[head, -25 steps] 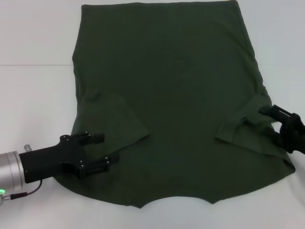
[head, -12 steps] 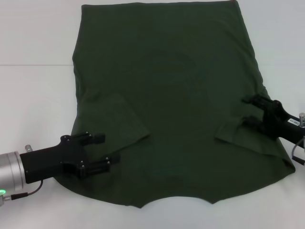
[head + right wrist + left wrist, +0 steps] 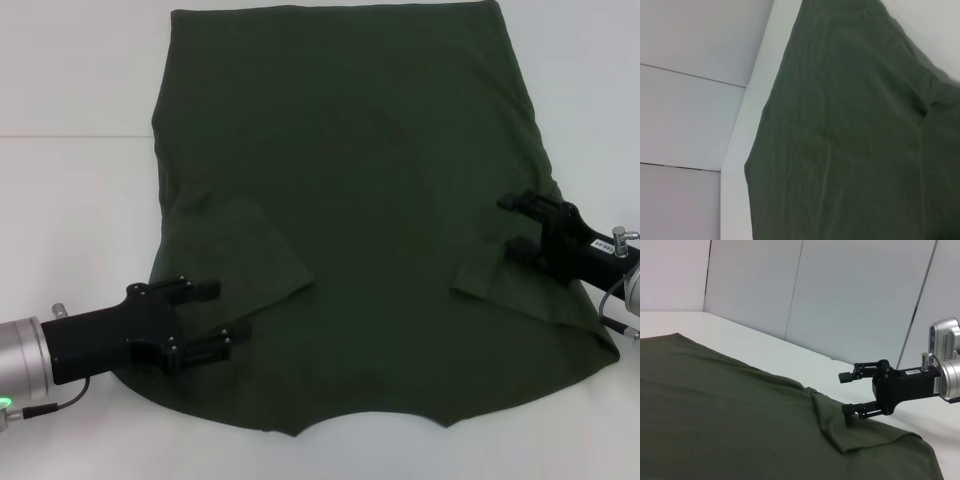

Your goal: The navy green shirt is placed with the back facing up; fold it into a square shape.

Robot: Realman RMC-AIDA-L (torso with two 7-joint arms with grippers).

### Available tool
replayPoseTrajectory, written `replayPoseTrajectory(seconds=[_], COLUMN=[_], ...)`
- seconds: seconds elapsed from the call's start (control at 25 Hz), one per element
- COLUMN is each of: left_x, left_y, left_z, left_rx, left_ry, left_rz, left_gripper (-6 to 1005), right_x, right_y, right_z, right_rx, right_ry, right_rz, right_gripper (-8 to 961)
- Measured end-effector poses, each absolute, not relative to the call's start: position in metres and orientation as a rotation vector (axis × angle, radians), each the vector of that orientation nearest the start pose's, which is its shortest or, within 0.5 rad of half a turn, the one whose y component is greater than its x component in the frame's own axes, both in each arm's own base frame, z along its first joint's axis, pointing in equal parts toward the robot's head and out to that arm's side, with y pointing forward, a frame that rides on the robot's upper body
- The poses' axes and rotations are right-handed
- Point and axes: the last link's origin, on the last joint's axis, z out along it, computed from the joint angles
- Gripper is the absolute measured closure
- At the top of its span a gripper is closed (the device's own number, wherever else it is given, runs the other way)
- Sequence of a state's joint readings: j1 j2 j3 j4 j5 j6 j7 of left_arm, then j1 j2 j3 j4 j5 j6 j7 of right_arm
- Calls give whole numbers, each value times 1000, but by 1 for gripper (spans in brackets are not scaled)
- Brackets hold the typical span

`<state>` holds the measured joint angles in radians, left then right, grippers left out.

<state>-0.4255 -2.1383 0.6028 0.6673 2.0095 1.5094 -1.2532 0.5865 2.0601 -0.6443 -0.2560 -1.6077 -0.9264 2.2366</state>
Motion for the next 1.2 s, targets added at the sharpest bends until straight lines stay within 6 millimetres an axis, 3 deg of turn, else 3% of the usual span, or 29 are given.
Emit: replayPoseTrajectory(seconds=[0.64,1.2], left_x=[-292,-291], left_y=[306,305], left_z=[-13,-14], left_rx=[-2582,-2584], left_ry=[-652,-655], left_rz=[-694,-700], left_gripper=[252,251], right_x=[320,331], right_y=[377,364], right_z=[-26,-21], right_rx=[-1371,-1328], right_ry=[2126,2176], right_rz=[1114,1140], right_gripper=[163,163])
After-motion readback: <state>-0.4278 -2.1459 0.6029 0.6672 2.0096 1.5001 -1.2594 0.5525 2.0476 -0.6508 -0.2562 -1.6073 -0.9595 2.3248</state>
